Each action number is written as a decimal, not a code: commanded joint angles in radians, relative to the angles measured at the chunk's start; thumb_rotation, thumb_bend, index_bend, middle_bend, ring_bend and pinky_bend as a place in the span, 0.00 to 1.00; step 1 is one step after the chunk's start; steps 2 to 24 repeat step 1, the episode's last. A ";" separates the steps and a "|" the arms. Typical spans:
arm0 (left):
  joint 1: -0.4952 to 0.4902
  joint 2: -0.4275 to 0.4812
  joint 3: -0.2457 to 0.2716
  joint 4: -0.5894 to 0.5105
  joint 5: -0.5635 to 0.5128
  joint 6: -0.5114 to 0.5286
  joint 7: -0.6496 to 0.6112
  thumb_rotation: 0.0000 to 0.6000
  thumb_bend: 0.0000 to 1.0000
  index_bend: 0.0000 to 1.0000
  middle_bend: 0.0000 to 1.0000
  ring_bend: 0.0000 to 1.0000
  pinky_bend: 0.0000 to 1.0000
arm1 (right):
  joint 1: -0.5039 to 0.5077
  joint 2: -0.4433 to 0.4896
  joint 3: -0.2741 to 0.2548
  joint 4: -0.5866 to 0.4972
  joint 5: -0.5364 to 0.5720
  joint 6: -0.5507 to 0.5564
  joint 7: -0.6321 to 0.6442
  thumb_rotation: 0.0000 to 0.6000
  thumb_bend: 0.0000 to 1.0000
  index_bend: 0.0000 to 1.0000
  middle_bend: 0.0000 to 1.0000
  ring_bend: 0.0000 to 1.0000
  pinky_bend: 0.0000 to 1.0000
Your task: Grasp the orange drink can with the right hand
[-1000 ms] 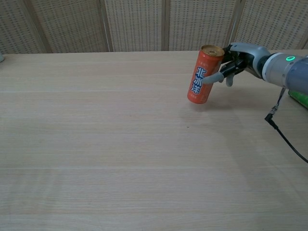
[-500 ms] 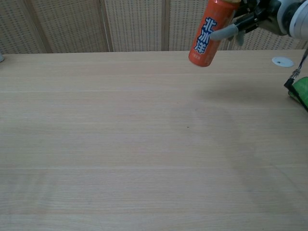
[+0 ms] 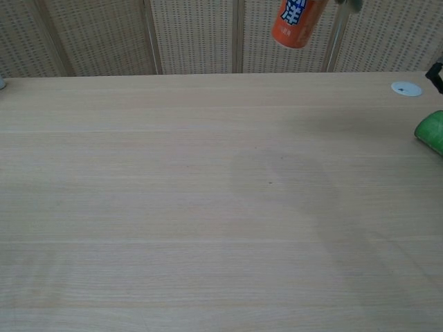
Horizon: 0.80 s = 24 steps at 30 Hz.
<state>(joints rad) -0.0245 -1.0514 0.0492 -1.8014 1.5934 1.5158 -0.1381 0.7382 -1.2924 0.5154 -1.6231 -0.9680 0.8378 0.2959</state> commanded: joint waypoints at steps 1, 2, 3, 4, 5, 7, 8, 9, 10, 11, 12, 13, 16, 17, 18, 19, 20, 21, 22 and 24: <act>-0.002 -0.001 -0.002 0.000 0.001 -0.002 0.001 0.94 0.26 0.07 0.12 0.00 0.00 | 0.004 0.007 -0.003 -0.004 0.008 0.005 -0.006 1.00 0.11 0.46 0.59 0.60 0.67; -0.002 -0.001 -0.002 0.000 0.001 -0.002 0.001 0.94 0.26 0.07 0.12 0.00 0.00 | 0.004 0.007 -0.003 -0.004 0.008 0.005 -0.006 1.00 0.11 0.46 0.59 0.60 0.67; -0.002 -0.001 -0.002 0.000 0.001 -0.002 0.001 0.94 0.26 0.07 0.12 0.00 0.00 | 0.004 0.007 -0.003 -0.004 0.008 0.005 -0.006 1.00 0.11 0.46 0.59 0.60 0.67; -0.002 -0.001 -0.002 0.000 0.001 -0.002 0.001 0.94 0.26 0.07 0.12 0.00 0.00 | 0.004 0.007 -0.003 -0.004 0.008 0.005 -0.006 1.00 0.11 0.46 0.59 0.60 0.67; -0.002 -0.001 -0.002 0.000 0.001 -0.002 0.001 0.94 0.26 0.07 0.12 0.00 0.00 | 0.004 0.007 -0.003 -0.004 0.008 0.005 -0.006 1.00 0.11 0.46 0.59 0.60 0.67; -0.002 -0.001 -0.002 0.000 0.001 -0.002 0.001 0.94 0.26 0.07 0.12 0.00 0.00 | 0.004 0.007 -0.003 -0.004 0.008 0.005 -0.006 1.00 0.11 0.46 0.59 0.60 0.67; -0.002 -0.001 -0.002 0.000 0.001 -0.002 0.001 0.94 0.26 0.07 0.12 0.00 0.00 | 0.004 0.007 -0.003 -0.004 0.008 0.005 -0.006 1.00 0.11 0.46 0.59 0.60 0.67; -0.002 -0.001 -0.002 0.000 0.001 -0.002 0.001 0.94 0.26 0.07 0.12 0.00 0.00 | 0.004 0.007 -0.003 -0.004 0.008 0.005 -0.006 1.00 0.11 0.46 0.59 0.60 0.67; -0.002 -0.001 -0.002 0.000 0.001 -0.002 0.001 0.94 0.26 0.07 0.12 0.00 0.00 | 0.004 0.007 -0.003 -0.004 0.008 0.005 -0.006 1.00 0.11 0.46 0.59 0.60 0.67; -0.002 -0.001 -0.002 0.000 0.001 -0.002 0.001 0.94 0.26 0.07 0.12 0.00 0.00 | 0.004 0.007 -0.003 -0.004 0.008 0.005 -0.006 1.00 0.11 0.46 0.59 0.60 0.67; -0.002 -0.001 -0.002 0.000 0.001 -0.002 0.001 0.94 0.26 0.07 0.12 0.00 0.00 | 0.004 0.007 -0.003 -0.004 0.008 0.005 -0.006 1.00 0.11 0.46 0.59 0.60 0.67; -0.002 -0.001 -0.002 0.000 0.001 -0.002 0.001 0.94 0.26 0.07 0.12 0.00 0.00 | 0.004 0.007 -0.003 -0.004 0.008 0.005 -0.006 1.00 0.11 0.46 0.59 0.60 0.67; -0.002 -0.001 -0.002 0.000 0.001 -0.002 0.001 0.94 0.26 0.07 0.12 0.00 0.00 | 0.004 0.007 -0.003 -0.004 0.008 0.005 -0.006 1.00 0.11 0.46 0.59 0.60 0.67; -0.002 -0.001 -0.002 0.000 0.001 -0.002 0.001 0.94 0.26 0.07 0.12 0.00 0.00 | 0.004 0.007 -0.003 -0.004 0.008 0.005 -0.006 1.00 0.11 0.46 0.59 0.60 0.67; -0.002 -0.001 -0.002 0.000 0.001 -0.002 0.001 0.94 0.26 0.07 0.12 0.00 0.00 | 0.004 0.007 -0.003 -0.004 0.008 0.005 -0.006 1.00 0.11 0.46 0.59 0.60 0.67; -0.002 -0.001 -0.002 0.000 0.001 -0.002 0.001 0.94 0.26 0.07 0.12 0.00 0.00 | 0.004 0.007 -0.003 -0.004 0.008 0.005 -0.006 1.00 0.11 0.46 0.59 0.60 0.67; -0.002 -0.001 -0.002 0.000 0.001 -0.002 0.001 0.94 0.26 0.07 0.12 0.00 0.00 | 0.004 0.007 -0.003 -0.004 0.008 0.005 -0.006 1.00 0.11 0.46 0.59 0.60 0.67; -0.002 -0.001 -0.002 0.000 0.001 -0.002 0.001 0.94 0.26 0.07 0.12 0.00 0.00 | 0.004 0.007 -0.003 -0.004 0.008 0.005 -0.006 1.00 0.11 0.46 0.59 0.60 0.67; -0.002 -0.001 -0.002 0.000 0.001 -0.002 0.001 0.94 0.26 0.07 0.12 0.00 0.00 | 0.004 0.007 -0.003 -0.004 0.008 0.005 -0.006 1.00 0.11 0.46 0.59 0.60 0.67; -0.002 -0.001 -0.002 0.000 0.001 -0.002 0.001 0.94 0.26 0.07 0.12 0.00 0.00 | 0.004 0.007 -0.003 -0.004 0.008 0.005 -0.006 1.00 0.11 0.46 0.59 0.60 0.67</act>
